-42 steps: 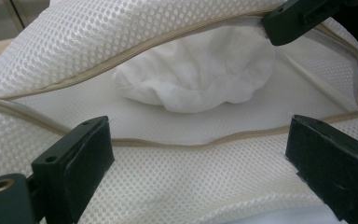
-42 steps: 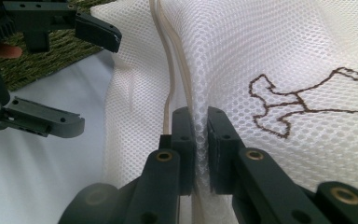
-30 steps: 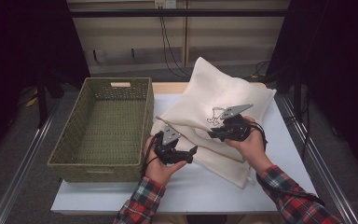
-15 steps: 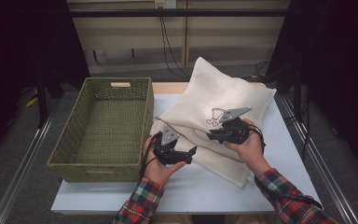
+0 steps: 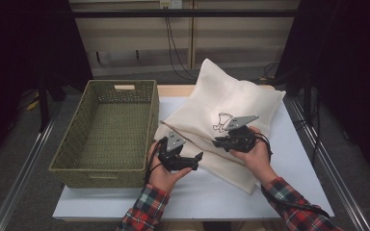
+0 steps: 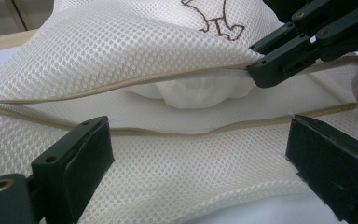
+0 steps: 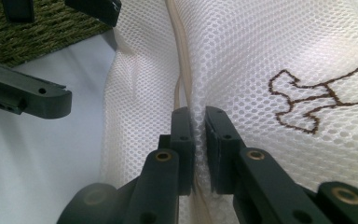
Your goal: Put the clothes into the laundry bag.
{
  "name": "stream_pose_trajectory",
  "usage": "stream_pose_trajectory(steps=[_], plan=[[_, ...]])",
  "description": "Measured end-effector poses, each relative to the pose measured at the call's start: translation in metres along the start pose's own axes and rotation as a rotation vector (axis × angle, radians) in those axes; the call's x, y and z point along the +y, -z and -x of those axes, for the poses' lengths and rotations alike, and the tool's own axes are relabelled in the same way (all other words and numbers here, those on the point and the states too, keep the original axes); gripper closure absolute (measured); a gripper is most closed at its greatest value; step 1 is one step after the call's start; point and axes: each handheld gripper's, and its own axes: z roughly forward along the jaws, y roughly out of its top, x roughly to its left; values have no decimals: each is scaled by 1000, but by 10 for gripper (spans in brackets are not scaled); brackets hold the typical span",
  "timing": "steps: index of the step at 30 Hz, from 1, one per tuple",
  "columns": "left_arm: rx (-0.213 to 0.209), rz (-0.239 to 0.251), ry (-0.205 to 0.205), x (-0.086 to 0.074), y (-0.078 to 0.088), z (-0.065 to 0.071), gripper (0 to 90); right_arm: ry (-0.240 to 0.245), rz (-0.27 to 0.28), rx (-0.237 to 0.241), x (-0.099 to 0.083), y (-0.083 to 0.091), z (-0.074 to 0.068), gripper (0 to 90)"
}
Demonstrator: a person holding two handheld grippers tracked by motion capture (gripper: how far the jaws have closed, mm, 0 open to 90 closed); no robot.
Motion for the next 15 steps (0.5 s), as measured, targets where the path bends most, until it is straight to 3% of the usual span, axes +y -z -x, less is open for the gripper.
stream_pose_trajectory(steps=[15], plan=[[-9, 8, -4, 2, -1, 1, 72, -15, -7, -5, -9, -7, -2, 833]])
